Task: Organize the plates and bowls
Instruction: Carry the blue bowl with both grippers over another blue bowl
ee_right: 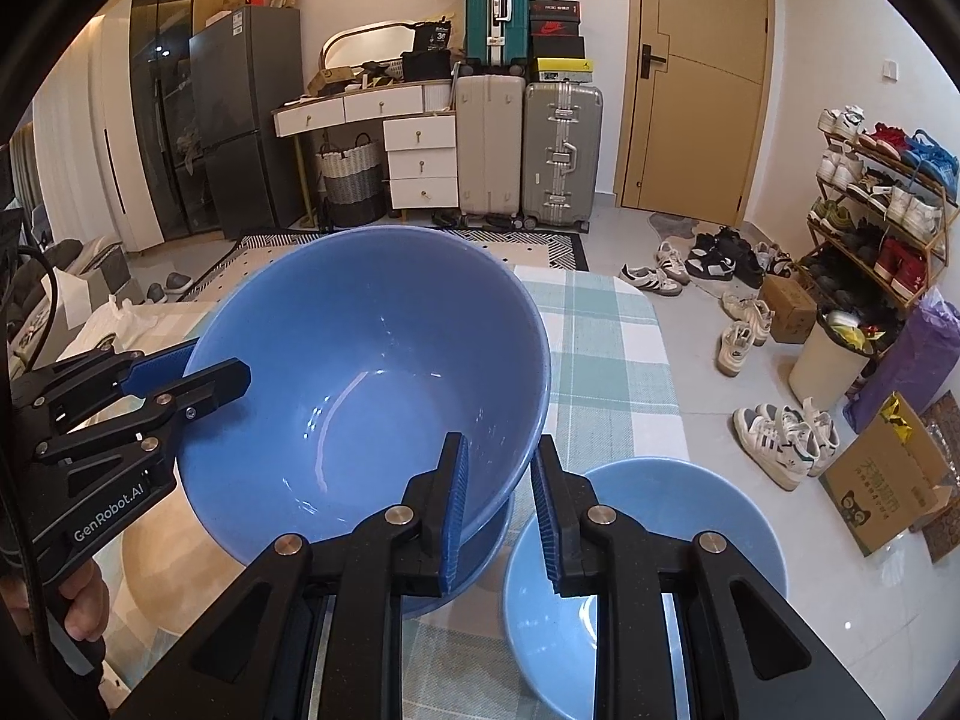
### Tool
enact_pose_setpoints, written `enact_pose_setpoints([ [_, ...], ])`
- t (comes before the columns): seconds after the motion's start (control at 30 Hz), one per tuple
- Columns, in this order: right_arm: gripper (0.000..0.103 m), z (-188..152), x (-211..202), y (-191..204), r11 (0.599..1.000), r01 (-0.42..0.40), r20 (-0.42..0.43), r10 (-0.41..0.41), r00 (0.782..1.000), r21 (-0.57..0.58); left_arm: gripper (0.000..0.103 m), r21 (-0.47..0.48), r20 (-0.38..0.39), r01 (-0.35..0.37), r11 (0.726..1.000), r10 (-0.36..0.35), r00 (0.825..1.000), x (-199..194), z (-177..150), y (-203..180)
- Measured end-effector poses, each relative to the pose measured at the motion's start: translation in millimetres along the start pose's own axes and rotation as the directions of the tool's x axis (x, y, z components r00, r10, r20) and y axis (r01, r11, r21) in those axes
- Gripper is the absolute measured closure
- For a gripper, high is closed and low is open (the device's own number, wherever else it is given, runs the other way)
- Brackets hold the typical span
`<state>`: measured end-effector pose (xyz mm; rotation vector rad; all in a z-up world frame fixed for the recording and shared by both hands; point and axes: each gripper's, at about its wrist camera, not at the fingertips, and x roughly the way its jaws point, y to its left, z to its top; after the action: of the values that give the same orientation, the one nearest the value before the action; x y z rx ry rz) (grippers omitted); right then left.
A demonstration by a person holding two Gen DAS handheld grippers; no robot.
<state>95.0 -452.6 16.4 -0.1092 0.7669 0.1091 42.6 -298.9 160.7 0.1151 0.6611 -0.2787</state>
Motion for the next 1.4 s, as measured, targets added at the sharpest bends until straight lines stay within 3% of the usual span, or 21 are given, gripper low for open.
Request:
enact_pose_setpoints([
  [1.4, 0.080, -45.4, 55.4, 28.3, 0.985, 0.087, -0.062, -0.098, 0.993, -0.149, 0.080, 0.002, -0.106, -0.062, 0.998, 0.062, 0.992, 108.2, -60.3, 28.7],
])
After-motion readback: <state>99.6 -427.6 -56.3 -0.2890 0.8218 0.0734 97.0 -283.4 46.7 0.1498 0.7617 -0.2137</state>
